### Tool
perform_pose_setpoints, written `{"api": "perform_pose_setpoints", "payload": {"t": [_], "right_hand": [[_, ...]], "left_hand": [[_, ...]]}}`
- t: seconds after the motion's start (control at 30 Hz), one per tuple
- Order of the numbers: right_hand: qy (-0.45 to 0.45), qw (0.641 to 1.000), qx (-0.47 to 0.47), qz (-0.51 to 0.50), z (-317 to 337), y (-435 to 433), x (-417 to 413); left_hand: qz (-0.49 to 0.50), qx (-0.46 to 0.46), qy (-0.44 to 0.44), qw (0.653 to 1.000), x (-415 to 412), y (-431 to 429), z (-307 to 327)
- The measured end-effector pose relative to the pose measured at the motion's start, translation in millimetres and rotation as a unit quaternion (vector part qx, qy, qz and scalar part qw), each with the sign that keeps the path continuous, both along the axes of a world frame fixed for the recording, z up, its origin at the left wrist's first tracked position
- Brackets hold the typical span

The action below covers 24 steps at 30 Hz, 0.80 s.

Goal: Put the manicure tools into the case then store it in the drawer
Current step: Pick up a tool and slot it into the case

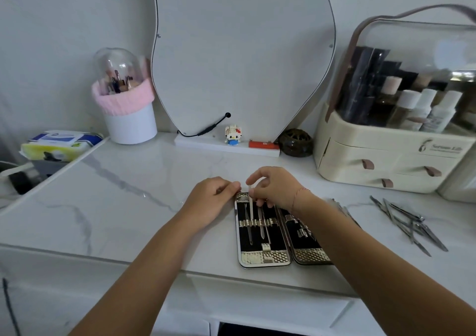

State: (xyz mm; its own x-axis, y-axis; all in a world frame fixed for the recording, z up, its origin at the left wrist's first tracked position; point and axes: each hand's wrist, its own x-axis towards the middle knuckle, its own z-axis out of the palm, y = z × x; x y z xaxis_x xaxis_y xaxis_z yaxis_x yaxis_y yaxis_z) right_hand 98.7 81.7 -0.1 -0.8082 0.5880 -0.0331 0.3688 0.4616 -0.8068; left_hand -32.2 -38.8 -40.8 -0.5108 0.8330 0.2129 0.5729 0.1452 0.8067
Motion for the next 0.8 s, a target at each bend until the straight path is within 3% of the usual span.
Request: {"api": "perform_pose_setpoints", "payload": {"t": [0.17,0.63,0.8], "right_hand": [[-0.010,0.995,0.098,0.003,-4,5,3],[-0.082,0.982,0.132,0.107,5,2,20],[-0.020,0.989,0.125,0.072,5,-3,32]], "left_hand": [[-0.002,-0.003,0.001,1.000,-1,1,0],[-0.006,-0.002,-0.026,1.000,-2,1,-1],[-0.013,-0.005,-0.032,0.999,-4,1,-2]]}}
